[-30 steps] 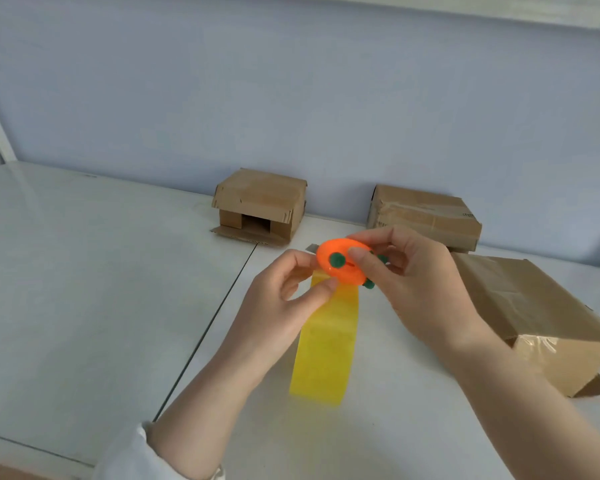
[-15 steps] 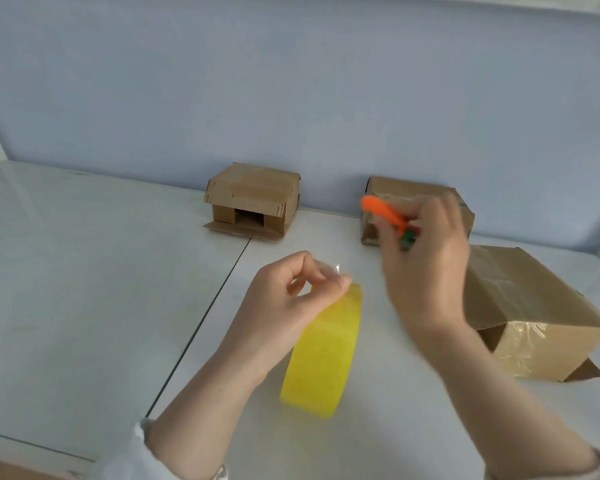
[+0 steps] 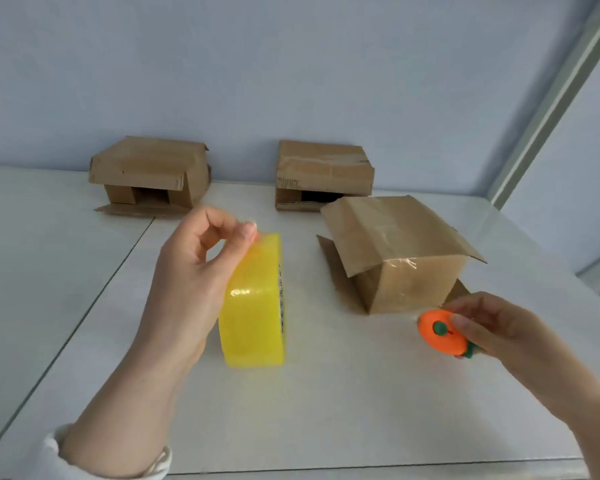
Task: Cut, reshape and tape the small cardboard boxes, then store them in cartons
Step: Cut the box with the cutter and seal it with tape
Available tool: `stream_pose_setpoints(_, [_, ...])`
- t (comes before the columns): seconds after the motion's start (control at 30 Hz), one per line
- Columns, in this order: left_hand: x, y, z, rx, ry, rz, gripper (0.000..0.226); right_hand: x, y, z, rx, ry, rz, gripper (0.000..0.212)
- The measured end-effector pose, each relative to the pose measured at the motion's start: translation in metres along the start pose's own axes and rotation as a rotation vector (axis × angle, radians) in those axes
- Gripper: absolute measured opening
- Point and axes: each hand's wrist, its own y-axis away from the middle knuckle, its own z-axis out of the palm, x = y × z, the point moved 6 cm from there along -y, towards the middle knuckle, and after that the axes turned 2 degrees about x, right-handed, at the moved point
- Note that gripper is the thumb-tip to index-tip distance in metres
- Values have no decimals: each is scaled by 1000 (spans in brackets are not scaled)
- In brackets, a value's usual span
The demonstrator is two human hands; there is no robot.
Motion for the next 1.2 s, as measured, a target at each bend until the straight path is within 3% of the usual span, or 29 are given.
stream_pose_setpoints(0.13, [-5,6,27,-23,56,-31,19,38,-2,-32,76,203,61,10])
stream_pose_setpoints(0.27, [-12,11,43,16,96,-57,22,45,-6,-48,127,315,11,15])
stream_pose_setpoints(0.33, [-13,11,48,39,80,-53,21,46,-8,-53,158,440,-8,5])
stream_pose_setpoints(0.37, [-13,12,49,51,77,-54,20,45,-8,-58,213,520,-29,12])
stream_pose_setpoints(0.43, [-13,15,51,86,76,-62,23,24,-4,-66,423,601,-222,30])
stream_pose_setpoints(0.5, [-13,17,52,121,79,-71,23,-14,2,-49,515,648,-531,44])
stream_pose_setpoints(0.6, [-15,17,53,155,79,-107,13,-50,-6,16,396,878,-837,74])
stream_pose_setpoints(0.7, [-17,20,47,180,91,-129,13,-51,-29,73,198,1204,-846,99])
stream_pose_setpoints(0.77, [-19,19,36,215,102,-138,13,-48,-39,85,140,1267,-797,94])
stream_pose_setpoints(0.97, [-19,1,13,227,103,-129,16,-51,-37,88,326,1223,-938,32])
stream_pose_setpoints(1.2, [-24,-11,17,173,119,-138,17,-51,-38,93,458,1229,-1042,11])
